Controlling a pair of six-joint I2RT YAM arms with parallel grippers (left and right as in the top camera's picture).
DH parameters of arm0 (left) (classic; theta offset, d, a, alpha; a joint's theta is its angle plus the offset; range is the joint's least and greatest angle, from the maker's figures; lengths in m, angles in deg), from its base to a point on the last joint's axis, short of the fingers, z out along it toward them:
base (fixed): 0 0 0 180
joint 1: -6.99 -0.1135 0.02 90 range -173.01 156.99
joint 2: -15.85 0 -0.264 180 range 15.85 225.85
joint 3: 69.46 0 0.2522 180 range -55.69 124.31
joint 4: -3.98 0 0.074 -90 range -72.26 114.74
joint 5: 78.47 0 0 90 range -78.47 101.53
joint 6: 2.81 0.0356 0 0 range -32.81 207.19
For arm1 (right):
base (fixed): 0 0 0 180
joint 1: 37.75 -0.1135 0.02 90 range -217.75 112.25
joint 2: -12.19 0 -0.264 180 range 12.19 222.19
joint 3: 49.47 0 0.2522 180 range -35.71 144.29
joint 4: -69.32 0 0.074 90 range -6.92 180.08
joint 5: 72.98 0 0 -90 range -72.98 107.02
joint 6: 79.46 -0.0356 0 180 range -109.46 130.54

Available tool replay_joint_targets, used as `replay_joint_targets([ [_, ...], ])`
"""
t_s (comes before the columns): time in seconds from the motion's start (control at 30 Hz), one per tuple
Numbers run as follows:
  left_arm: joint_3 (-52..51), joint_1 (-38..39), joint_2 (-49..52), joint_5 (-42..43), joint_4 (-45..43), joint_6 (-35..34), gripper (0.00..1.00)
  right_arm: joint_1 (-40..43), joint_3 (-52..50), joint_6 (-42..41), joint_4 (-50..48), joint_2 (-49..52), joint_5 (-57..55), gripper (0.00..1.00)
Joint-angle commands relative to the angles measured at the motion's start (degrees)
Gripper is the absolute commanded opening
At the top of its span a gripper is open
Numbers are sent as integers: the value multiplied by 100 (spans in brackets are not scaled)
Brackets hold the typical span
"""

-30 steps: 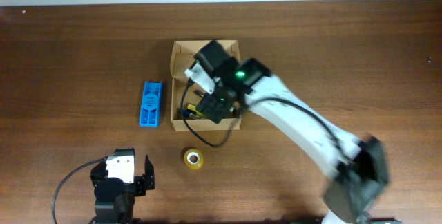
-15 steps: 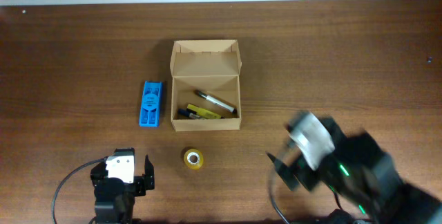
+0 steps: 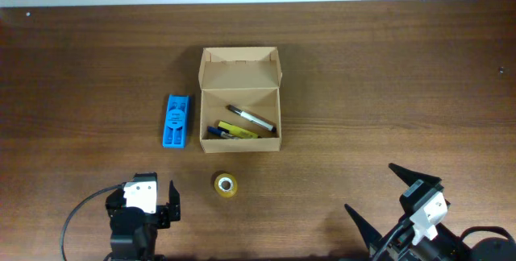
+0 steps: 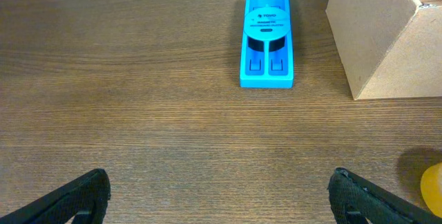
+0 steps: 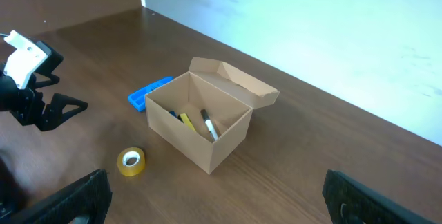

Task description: Pack container

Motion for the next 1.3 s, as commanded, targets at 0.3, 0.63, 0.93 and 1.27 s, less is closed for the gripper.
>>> replay_joint_targets([
  [0.3,-33,33,-31,2216,-2754,-1032,100,0,-50,-63,365,0,-68,99],
  [0.63,42,28,444,422,-4857,-2811,100,0,-50,-63,811,0,-68,99],
  [0.93,1989,28,3174,382,-4280,-2505,100,0,-50,-63,1121,0,-68,99],
  [1.27,4680,28,5928,404,-901,-2444,100,0,-50,-63,1123,0,-68,99],
])
